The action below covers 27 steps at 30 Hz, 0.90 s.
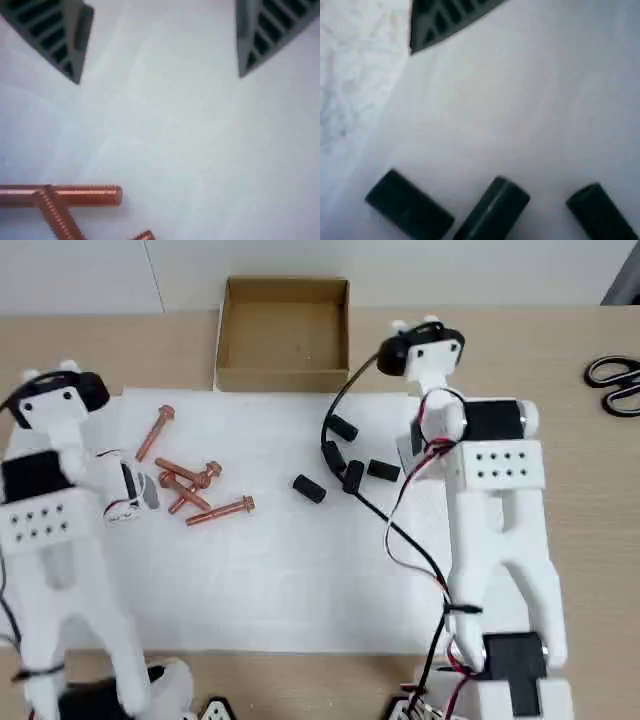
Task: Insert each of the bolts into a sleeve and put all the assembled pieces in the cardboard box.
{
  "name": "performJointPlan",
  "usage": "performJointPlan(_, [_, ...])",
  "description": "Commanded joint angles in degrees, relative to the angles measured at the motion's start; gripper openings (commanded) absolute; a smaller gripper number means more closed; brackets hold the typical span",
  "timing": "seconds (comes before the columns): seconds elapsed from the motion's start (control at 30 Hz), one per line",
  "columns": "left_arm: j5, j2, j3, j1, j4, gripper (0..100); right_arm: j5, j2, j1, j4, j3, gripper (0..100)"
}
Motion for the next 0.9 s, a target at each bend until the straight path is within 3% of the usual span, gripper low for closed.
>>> performJointPlan(0.0, [-0.79, 3.25, -3.82, 0.26, 0.18, 19, 0.53, 3.38, -1.01, -4.18, -2.99, 29.6])
performJointPlan(0.07, [-1.49, 4.66, -4.97, -0.79, 0.18, 19, 2.81, 5.41, -2.42, -5.05, -3.08, 29.6])
performJointPlan(0.23, [-1.49, 6.51, -6.37, -4.75, 0.18, 19, 19.78, 10.68, -6.99, -5.85, -3.25, 29.6])
performJointPlan(0.33, [-1.76, 7.3, -6.37, -5.8, 0.18, 19, 25.58, 13.76, -8.4, -6.64, -4.66, 29.6])
performJointPlan(0.53, [-1.76, 7.74, -6.37, -5.98, 0.18, 19, 29.54, 17.45, -7.52, -8.22, -5.89, 29.6])
performJointPlan(0.87, [-1.49, 7.56, -6.37, -5.89, 0.18, 19, 29.89, 28.7, -6.73, -17.98, -5.98, 29.6])
